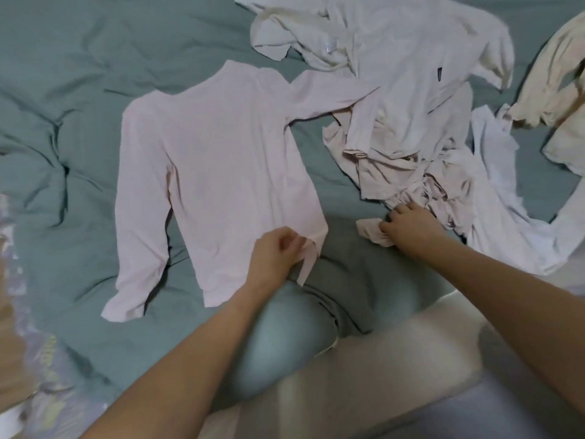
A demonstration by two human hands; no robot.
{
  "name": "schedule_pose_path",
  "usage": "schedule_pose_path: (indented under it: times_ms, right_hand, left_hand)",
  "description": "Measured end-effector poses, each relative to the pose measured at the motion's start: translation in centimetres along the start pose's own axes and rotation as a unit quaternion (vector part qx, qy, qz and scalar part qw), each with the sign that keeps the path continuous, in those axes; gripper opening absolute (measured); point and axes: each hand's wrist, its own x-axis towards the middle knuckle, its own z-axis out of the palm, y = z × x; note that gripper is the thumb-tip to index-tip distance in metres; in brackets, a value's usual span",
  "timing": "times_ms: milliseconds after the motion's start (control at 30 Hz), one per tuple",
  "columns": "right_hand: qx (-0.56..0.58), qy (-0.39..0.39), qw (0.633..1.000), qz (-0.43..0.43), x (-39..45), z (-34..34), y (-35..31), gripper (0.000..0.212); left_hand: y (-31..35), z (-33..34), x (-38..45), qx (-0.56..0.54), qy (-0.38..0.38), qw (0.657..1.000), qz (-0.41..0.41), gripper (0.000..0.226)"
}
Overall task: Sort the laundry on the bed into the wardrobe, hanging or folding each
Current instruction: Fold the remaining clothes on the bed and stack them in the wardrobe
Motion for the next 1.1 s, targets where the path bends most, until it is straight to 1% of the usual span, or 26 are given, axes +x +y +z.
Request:
schedule_pose_path:
  times_ms: [33,67,100,133,167,200,233,267,333,400,433,500,600,667,733,800,900,967,1033,1067,1100]
  right_hand:
    - [0.019,-0.012,0.999,0.025,-0.5,0.1,0.2,0.037]
    - [0.067,-0.019,0.997,0.045,-0.7,-0.1,0.2,0.039]
    - [0.154,-0.013,0.986,0.060,-0.7,-0.6,-0.1,0.041]
    - [0.271,0.013,0.960,0.070,-0.6,-1.4,-0.8,0.043]
    - [0.390,0.050,0.916,0.073,-0.5,-2.3,-1.7,0.044]
    - [0.483,0.090,0.868,0.071,-0.4,-3.4,-2.8,0.045]
    - [0.539,0.124,0.830,0.070,-0.4,-4.4,-4.1,0.047]
    - [0.567,0.145,0.808,0.073,-0.4,-5.2,-5.5,0.051]
    - [0.584,0.178,0.787,0.082,-0.4,-6.1,-8.2,0.058]
    - [0.580,0.220,0.778,0.103,-0.1,-6.5,-9.8,0.057]
    - [0.581,0.234,0.770,0.116,0.2,-6.6,-10.3,0.053]
    - [0.588,0.251,0.757,0.134,0.8,-6.5,-10.8,0.038]
    - [0.575,0.280,0.754,0.150,1.4,-5.7,-10.8,0.013]
    - [0.600,0.289,0.731,0.147,1.6,-5.1,-10.2,0.009]
    - [0.639,0.274,0.706,0.134,1.7,-4.8,-9.7,0.012]
    - [0.663,0.255,0.696,0.110,1.7,-4.8,-9.7,0.021]
    - [0.646,0.241,0.720,0.074,1.5,-5.3,-11.2,0.049]
    - [0.617,0.271,0.736,0.066,1.7,-5.7,-12.3,0.060]
    - [0.584,0.320,0.743,0.067,2.3,-6.4,-13.0,0.064]
    - [0.568,0.346,0.744,0.068,2.6,-6.8,-13.3,0.060]
    - [0.555,0.370,0.742,0.071,2.9,-7.2,-13.4,0.051]
  left_hand:
    - [0.2,-0.3,0.0,-0.037,0.020,0.999,-0.013,0.019]
    - [0.4,-0.6,-0.1,-0.054,0.032,0.998,-0.024,0.020]
    - [0.5,-0.9,-0.2,-0.061,0.037,0.997,-0.034,0.021]
    - [0.6,-1.0,-0.2,-0.065,0.040,0.996,-0.043,0.021]
    - [0.7,-1.1,-0.3,-0.070,0.042,0.995,-0.050,0.021]
    - [0.7,-1.0,-0.4,-0.076,0.045,0.995,-0.055,0.021]
    - [0.8,-1.0,-0.5,-0.081,0.050,0.994,-0.056,0.021]
    - [0.8,-0.9,-0.6,-0.088,0.054,0.993,-0.057,0.021]
    - [0.7,-0.8,-0.7,-0.103,0.059,0.991,-0.056,0.022]
    - [0.8,-0.9,-1.0,-0.112,0.060,0.990,-0.053,0.025]
    - [1.0,-1.0,-1.1,-0.114,0.061,0.990,-0.049,0.026]
    - [1.1,-1.2,-1.3,-0.109,0.069,0.991,-0.037,0.029]
    - [1.0,-1.7,-1.5,-0.113,0.108,0.987,-0.025,0.026]
    - [0.8,-2.1,-1.5,-0.121,0.129,0.984,-0.030,0.022]
    - [0.4,-2.3,-1.4,-0.120,0.141,0.982,-0.040,0.021]
    - [0.2,-2.3,-1.4,-0.128,0.150,0.978,-0.066,0.021]
    - [-0.6,-2.2,-1.0,-0.160,0.169,0.964,-0.126,0.021]
    - [-0.8,-2.4,-0.8,-0.185,0.172,0.956,-0.151,0.022]
    - [-0.6,-3.0,-0.9,-0.216,0.152,0.955,-0.131,0.021]
    - [-0.4,-3.3,-1.1,-0.220,0.138,0.959,-0.109,0.019]
    - [-0.1,-3.7,-1.3,-0.213,0.124,0.966,-0.083,0.017]
